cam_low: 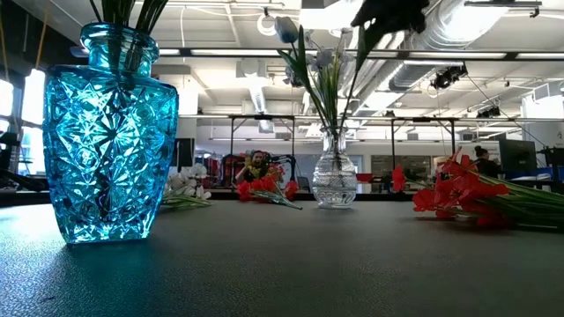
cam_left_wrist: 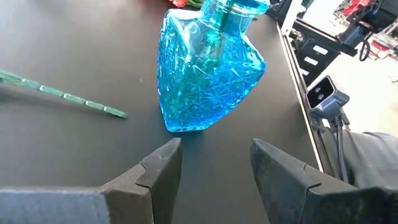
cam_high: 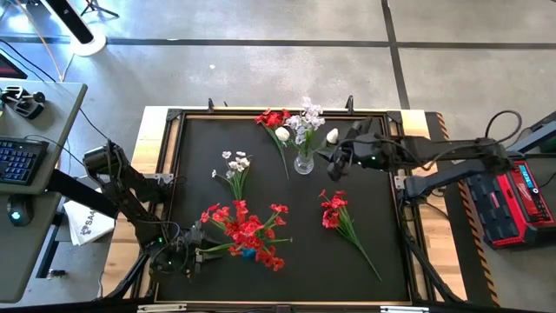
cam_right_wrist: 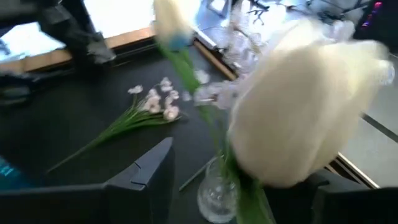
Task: Sort flowers into vase by color
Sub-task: Put the white tulip into the transparent vase, then put the red flowers into the blue vase
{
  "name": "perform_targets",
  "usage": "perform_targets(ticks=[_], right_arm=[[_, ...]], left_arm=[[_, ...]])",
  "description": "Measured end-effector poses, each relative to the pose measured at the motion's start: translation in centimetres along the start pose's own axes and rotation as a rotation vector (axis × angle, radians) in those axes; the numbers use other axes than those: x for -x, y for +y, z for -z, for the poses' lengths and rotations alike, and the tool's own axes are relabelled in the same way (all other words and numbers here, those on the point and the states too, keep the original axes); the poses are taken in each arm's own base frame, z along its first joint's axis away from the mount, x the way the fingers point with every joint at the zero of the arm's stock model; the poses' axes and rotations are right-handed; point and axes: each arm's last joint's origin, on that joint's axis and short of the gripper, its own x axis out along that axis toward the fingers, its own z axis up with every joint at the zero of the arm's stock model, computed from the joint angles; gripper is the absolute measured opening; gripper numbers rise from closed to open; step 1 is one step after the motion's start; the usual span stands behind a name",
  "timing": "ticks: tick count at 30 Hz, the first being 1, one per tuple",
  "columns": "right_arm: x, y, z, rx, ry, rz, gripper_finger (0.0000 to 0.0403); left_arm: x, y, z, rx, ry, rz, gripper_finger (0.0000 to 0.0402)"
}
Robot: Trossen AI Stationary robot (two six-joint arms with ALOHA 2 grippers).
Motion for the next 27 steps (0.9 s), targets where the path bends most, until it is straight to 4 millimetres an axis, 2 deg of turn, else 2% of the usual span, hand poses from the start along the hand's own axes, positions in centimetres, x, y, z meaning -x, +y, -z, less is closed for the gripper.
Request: perform_targets(ticks=[8,12,17,21,24,27], right_arm=[[5.0,1.7,-3.8,0.015,-0.072,-0.131,0.0197],[6.8,2.5,-4.7,0.031,-0.129,-0.150,0.0197],[7.0,2.8,-4.2,0.061,-0.154,-0.045,0.0197],[7.2,3.1,-3.7,0.096,-0.123,-0.079,0.0197],[7.6,3.3,-2.9,0.082,-0.050,-0.140,0.0197],[7.4,3.6,-1.4,0.040,0.113,-0.199,0.0197]], left_arm=[[0.2,-0.1,-0.5,-0.069,-0.040,-0.010,0.0176],[0.4,-0.2,-0.9,-0.084,-0.055,-0.007,0.0176],[0.6,-0.2,-1.3,-0.106,-0.086,-0.015,0.0176],[0.6,-0.2,-1.4,-0.092,-0.090,-0.013,0.0176],[0.6,-0.2,-1.4,-0.086,-0.090,-0.013,0.0176],[0.6,-0.2,-1.4,-0.093,-0.094,-0.017,0.0176]])
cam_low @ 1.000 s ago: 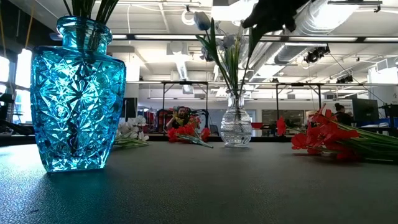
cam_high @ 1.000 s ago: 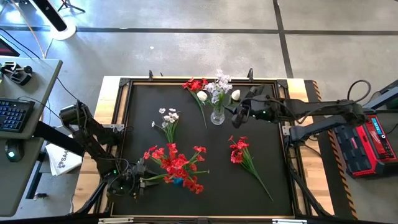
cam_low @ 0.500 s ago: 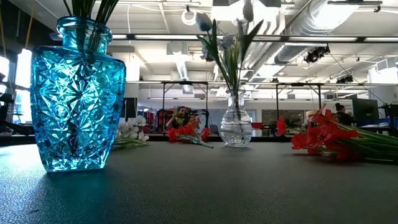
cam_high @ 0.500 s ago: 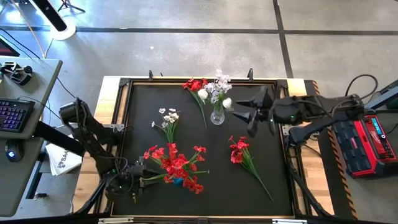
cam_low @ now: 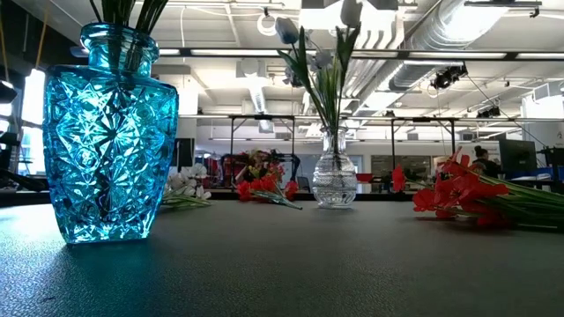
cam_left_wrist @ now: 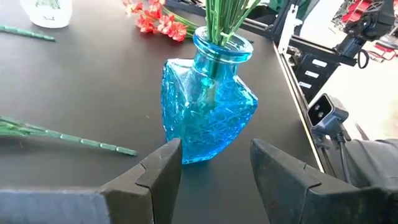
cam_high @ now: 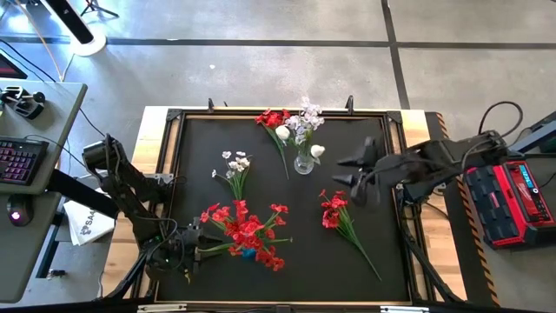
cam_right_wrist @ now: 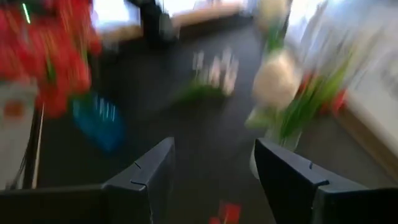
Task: Sort flowers into vase by color
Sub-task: Put the red flowers into the blue vase
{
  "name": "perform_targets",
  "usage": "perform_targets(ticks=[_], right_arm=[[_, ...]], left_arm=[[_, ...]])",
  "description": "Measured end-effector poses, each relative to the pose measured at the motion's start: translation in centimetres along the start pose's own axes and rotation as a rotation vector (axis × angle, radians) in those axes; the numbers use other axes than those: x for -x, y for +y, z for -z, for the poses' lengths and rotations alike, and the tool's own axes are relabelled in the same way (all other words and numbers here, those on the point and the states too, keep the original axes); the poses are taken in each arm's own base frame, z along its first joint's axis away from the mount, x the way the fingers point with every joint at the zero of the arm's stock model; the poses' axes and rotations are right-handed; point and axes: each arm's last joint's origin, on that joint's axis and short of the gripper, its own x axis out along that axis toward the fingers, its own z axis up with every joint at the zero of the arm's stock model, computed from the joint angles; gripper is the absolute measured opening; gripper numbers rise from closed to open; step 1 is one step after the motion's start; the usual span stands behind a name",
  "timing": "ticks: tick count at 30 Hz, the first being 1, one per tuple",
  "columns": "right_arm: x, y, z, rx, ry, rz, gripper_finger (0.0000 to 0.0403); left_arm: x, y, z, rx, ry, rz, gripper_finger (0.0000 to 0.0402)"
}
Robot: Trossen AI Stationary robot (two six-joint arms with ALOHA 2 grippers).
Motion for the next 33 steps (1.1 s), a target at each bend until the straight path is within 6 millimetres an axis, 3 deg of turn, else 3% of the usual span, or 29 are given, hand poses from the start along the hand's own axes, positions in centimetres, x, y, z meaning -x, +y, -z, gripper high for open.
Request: perform_targets(ticks=[4,12,16,21,27,33], right_arm=[[-1.3,1.7,2.7,-0.009,0.270,-0.003,0.0197],[-5.4,8.6,9.5,-0.022,0.703,0.140,0.0197],[-7.0,11.0,13.0,-0.022,0.946,0.216,0.0207],[-8.1,13.2,15.9,0.074,0.998,0.234,0.0250],[-9.0,13.5,17.2,0.080,0.997,0.255,0.0250],[-10.0,10.0,20.3,-0.045,1.007,0.156,0.0219]], left_arm=[[0.0,0.0,0.0,-0.001,-0.003,-0.004,0.0176],[-0.1,0.1,-0.1,0.002,-0.005,-0.007,0.0176],[-0.1,0.1,-0.1,-0.009,-0.005,-0.008,0.0176],[-0.1,0.1,-0.1,-0.033,-0.005,-0.008,0.0176],[-0.1,0.1,-0.1,-0.042,-0.009,-0.011,0.0176],[-0.1,0.1,-0.1,-0.042,-0.011,-0.013,0.0176]])
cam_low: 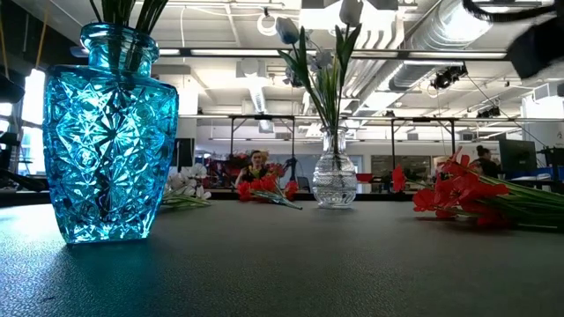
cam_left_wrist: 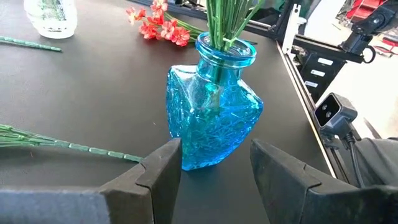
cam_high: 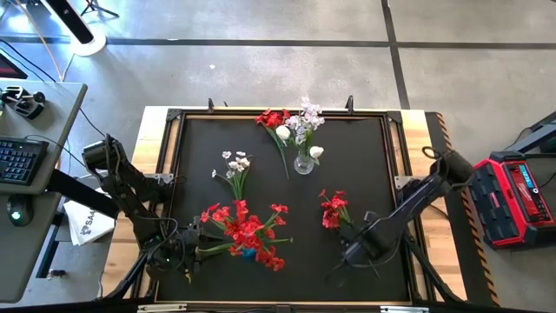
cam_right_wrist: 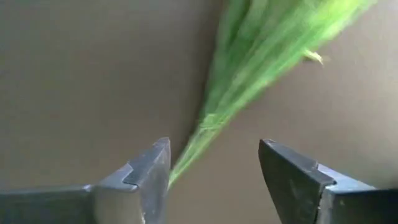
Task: Sort flowers into vase by color
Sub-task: Put the red flowers into the blue vase
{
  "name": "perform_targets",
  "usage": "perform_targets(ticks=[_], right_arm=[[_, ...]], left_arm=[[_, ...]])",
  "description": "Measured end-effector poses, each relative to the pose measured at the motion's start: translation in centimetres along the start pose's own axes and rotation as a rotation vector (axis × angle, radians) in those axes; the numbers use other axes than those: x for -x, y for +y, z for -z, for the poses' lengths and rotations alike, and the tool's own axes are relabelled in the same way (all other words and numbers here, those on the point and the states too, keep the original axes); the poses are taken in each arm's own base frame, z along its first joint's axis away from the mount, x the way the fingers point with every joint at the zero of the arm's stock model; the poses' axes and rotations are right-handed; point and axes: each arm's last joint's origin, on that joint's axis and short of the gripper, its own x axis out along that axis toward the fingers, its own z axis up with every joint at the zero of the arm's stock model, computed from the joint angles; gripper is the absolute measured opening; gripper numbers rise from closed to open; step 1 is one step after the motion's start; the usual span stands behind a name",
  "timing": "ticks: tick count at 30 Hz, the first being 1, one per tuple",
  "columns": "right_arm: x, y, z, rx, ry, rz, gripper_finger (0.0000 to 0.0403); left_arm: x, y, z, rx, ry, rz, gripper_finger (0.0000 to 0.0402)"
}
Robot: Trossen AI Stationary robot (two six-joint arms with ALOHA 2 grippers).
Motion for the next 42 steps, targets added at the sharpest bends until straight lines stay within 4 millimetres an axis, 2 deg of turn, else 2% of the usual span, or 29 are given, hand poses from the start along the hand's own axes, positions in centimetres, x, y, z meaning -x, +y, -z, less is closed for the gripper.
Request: perform_targets(ticks=[5,9,14,18,21,25,28,31,38,42], right_arm=[[-1.4,-2.1,0.4,-0.117,-0.047,-0.104,0.0197],[-2.8,-2.3,0.4,-0.124,-0.072,-0.167,0.0182],[-4.6,-2.6,0.5,-0.146,-0.063,-0.147,0.0156],[-5.1,-2.6,0.5,-0.143,-0.078,-0.111,0.0118],[-4.8,-2.5,0.3,-0.137,-0.115,-0.107,0.0072],[-3.9,-1.7,0.1,-0.096,-0.232,-0.107,0.0010],[-2.9,-0.7,-0.4,-0.099,-0.370,-0.148,0.0016],[-1.4,1.0,-0.6,-0.055,-0.540,-0.250,0.0014],[3.5,5.4,-1.2,0.217,-0.999,-0.487,0.0006],[6.4,6.6,-1.5,0.382,-1.265,-0.580,0.0002]], left_arm=[[0.0,0.0,0.0,0.010,-0.003,-0.001,0.0176],[0.0,0.1,-0.1,0.011,-0.025,-0.018,0.0176],[0.0,0.1,-0.1,0.022,-0.027,-0.019,0.0176],[0.0,-0.1,-0.2,0.049,-0.033,-0.010,0.0176],[0.0,-0.5,-0.5,0.047,-0.043,0.015,0.0176],[0.1,-1.1,-1.0,-0.014,-0.063,0.053,0.0176],[0.5,-1.9,-1.5,-0.017,-0.085,0.097,0.0176],[1.3,-3.9,-2.8,-0.048,-0.106,0.148,0.0176],[3.5,-8.7,-6.8,-0.261,-0.181,0.257,0.0176],[3.2,-9.7,-8.5,-0.366,-0.213,0.270,0.0176]])
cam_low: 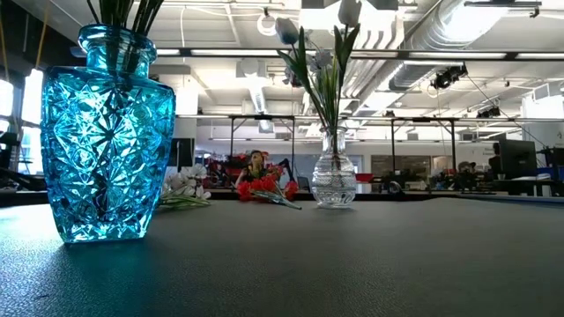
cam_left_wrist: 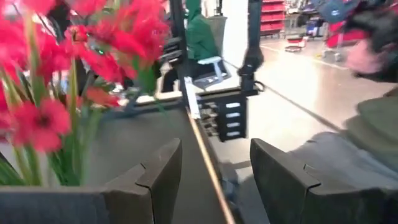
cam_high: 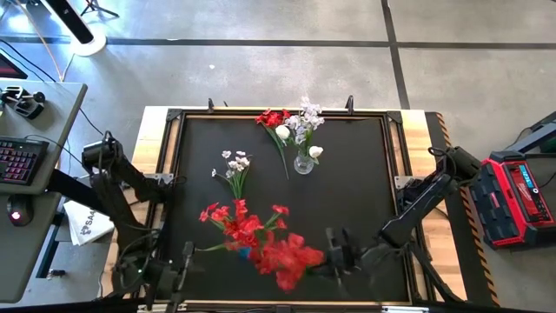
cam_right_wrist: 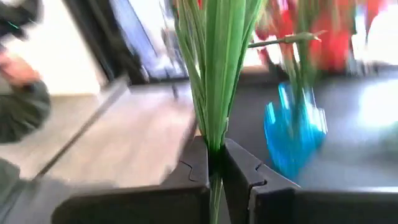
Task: Sort flowers into vase by color
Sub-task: Put the red flowers into the blue vase
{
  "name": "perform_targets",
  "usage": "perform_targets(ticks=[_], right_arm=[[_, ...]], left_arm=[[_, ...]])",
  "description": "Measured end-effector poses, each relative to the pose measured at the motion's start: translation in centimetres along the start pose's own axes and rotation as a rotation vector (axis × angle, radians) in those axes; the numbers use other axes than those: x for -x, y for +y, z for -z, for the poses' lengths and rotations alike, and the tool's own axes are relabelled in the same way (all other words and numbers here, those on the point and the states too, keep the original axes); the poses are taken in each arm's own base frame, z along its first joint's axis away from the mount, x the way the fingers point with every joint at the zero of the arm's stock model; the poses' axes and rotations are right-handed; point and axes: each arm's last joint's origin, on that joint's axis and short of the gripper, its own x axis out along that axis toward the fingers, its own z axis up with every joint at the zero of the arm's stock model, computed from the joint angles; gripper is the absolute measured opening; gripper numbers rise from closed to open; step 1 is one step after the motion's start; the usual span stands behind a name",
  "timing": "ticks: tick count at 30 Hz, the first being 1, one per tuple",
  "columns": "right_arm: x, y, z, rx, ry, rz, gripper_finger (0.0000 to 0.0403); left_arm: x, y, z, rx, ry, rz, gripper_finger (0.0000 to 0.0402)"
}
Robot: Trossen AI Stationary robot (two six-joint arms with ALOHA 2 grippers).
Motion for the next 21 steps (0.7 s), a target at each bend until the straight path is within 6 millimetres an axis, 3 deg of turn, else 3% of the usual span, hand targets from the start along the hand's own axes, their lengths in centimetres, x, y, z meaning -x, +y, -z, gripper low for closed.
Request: perform_targets(ticks=[6,10,15,21], right_arm=[[0.7,1.4,-3.2,0.250,-0.318,-0.129,0.0001],[0.9,1.5,-4.2,0.369,-0.465,-0.207,0.0001],[0.6,0.9,-4.8,0.385,-0.511,-0.236,0.0001],[0.2,0.2,-5.1,0.387,-0.524,-0.211,0.0001]], left_arm=[[-3.2,1.9,-0.8,-0.018,-0.002,0.035,0.0176],[-5.5,3.3,-1.1,0.002,-0.049,0.085,0.0176],[-7.3,4.2,-1.3,-0.090,-0.147,0.117,0.0176],[-9.1,3.9,-2.5,-0.200,-0.202,0.083,0.0176]])
